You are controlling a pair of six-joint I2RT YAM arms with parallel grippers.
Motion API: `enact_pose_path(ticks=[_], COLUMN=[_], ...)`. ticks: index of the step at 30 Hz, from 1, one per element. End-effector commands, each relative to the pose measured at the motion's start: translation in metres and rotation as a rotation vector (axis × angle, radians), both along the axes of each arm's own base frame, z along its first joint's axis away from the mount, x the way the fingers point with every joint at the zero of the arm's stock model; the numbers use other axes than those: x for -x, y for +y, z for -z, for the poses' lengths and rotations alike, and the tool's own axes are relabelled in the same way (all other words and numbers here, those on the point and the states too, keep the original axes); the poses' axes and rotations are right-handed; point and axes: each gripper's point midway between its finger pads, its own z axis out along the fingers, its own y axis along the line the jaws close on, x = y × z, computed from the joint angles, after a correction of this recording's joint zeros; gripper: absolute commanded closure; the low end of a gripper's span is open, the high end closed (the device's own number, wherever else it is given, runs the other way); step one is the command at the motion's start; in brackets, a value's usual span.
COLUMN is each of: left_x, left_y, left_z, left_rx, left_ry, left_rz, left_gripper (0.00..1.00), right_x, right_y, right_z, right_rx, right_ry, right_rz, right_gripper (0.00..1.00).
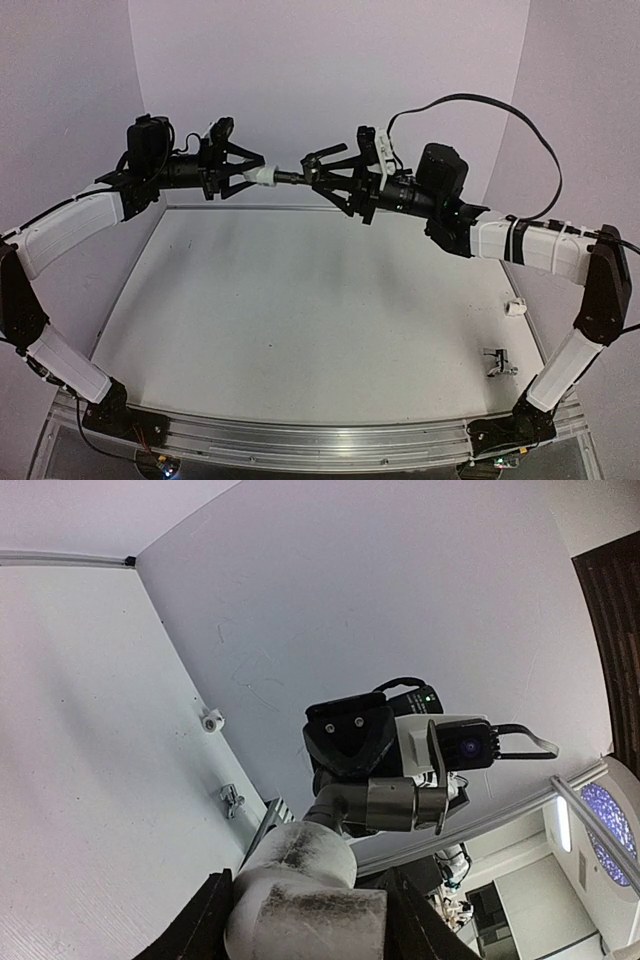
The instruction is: Install the water faucets
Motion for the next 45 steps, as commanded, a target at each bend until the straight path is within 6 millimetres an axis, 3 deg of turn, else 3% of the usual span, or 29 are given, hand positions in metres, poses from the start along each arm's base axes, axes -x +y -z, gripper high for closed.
enact_pose_path(ticks=[1, 5, 13, 16, 19, 28, 32, 38, 45], left_x=[0.014, 0.016, 0.022, 0.025, 0.028, 0.077, 0.087, 0.080, 0.063], left_y=[0.000, 0.001, 0.009, 0.013, 0.015, -0.004, -0.006, -0.014, -0.015], left_z=[-0.043, -0.044, -0.052, -0.058, -0.061, -0.051, -0.042, -0.023, -0.007], left_rx=[0.056, 0.058, 0.055, 0.046, 0.028, -0.003, 0.007, 0.024, 0.036], left_ry=[-0.143, -0.147, -0.268, -0.390, -0.534, -1.235, -1.451, -1.604, -1.641], left_rz=[0.038, 0.041, -0.015, -0.051, -0.071, 0.057, 0.107, 0.173, 0.215], left_gripper=[1.00, 1.00, 1.00, 1.00, 1.00, 1.00, 1.00, 1.00, 1.00], right_x=[0.008, 0.010, 0.002, -0.002, -0.006, -0.017, -0.028, -0.050, -0.062], right_y=[0.009, 0.015, 0.019, 0.019, 0.022, 0.019, 0.013, 0.002, -0.014], right_z=[-0.024, -0.024, -0.030, -0.031, -0.035, -0.034, -0.031, -0.019, -0.018], right_rx=[-0.056, -0.043, -0.072, -0.095, -0.123, -0.197, -0.233, -0.281, -0.367], right_ry=[-0.049, -0.057, 0.046, 0.153, 0.295, 0.740, 1.012, 1.473, 1.632], right_rz=[-0.041, -0.046, -0.025, -0.020, -0.048, -0.102, -0.146, -0.213, -0.189], right_gripper=[0.61, 0.59, 0.78, 0.92, 1.00, 1.00, 1.00, 1.00, 1.00])
